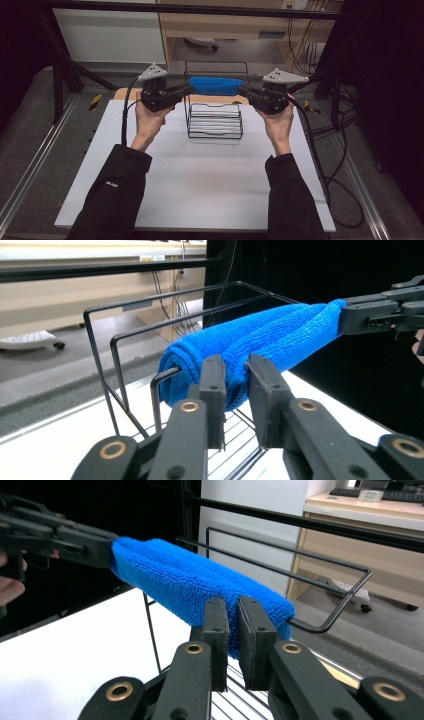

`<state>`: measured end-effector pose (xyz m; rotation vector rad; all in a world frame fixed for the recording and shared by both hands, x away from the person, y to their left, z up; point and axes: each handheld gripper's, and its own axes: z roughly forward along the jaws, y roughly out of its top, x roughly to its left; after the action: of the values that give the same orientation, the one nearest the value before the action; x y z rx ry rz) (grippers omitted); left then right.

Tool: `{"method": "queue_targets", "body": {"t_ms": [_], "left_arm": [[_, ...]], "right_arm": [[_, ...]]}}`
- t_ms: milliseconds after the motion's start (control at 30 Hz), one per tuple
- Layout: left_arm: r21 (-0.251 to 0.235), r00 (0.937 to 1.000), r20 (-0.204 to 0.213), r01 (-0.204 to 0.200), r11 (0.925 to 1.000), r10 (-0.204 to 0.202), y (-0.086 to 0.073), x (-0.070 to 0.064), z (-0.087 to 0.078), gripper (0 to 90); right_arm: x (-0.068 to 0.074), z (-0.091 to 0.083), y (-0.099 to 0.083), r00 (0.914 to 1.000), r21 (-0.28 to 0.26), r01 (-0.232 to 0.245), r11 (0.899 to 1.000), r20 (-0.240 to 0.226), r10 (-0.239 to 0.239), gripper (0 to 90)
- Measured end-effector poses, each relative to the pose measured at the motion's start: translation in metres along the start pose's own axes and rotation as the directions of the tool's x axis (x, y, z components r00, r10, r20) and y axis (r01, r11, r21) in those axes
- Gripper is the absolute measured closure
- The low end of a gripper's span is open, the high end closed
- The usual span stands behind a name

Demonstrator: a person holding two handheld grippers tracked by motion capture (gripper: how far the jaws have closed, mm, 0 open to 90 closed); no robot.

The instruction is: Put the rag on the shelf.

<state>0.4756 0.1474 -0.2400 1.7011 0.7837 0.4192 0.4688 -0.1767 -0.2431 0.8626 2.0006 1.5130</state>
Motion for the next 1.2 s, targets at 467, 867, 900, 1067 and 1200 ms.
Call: {"method": "queue_targets", "body": {"t_ms": [467,867,900,1067,1200], "left_arm": [[0.025,0.9998,0.008,0.021,0.9995,-0.021,0.017,-0.003,-0.005,78.8],[0.172,0.9988,-0.017,-0.041,0.9843,0.045,-0.004,-0.010,0.023,89.5],[0.177,0.9985,-0.021,-0.045,0.9831,0.050,-0.005,-0.010,0.024,89.5],[0.203,0.9972,-0.034,-0.058,0.9774,0.066,-0.013,-0.009,0.030,89.6],[0.203,0.9972,-0.037,-0.056,0.9776,0.064,-0.017,-0.008,0.034,89.6]], "right_arm": [[0.003,0.003,-0.004,0.9989,0.041,0.047,0.998,0.004,-0.047,82.0],[-0.002,0.000,-0.013,0.9996,0.065,0.025,0.998,-0.011,-0.024,72.6],[-0.002,-0.001,-0.014,0.9997,0.060,0.023,0.998,-0.009,-0.023,71.2],[0.002,-0.004,-0.010,0.9990,0.012,0.000,1.000,-0.044,0.000,65.7],[0.006,0.000,-0.010,0.9983,0.039,-0.015,0.999,-0.056,0.017,79.1]]}}
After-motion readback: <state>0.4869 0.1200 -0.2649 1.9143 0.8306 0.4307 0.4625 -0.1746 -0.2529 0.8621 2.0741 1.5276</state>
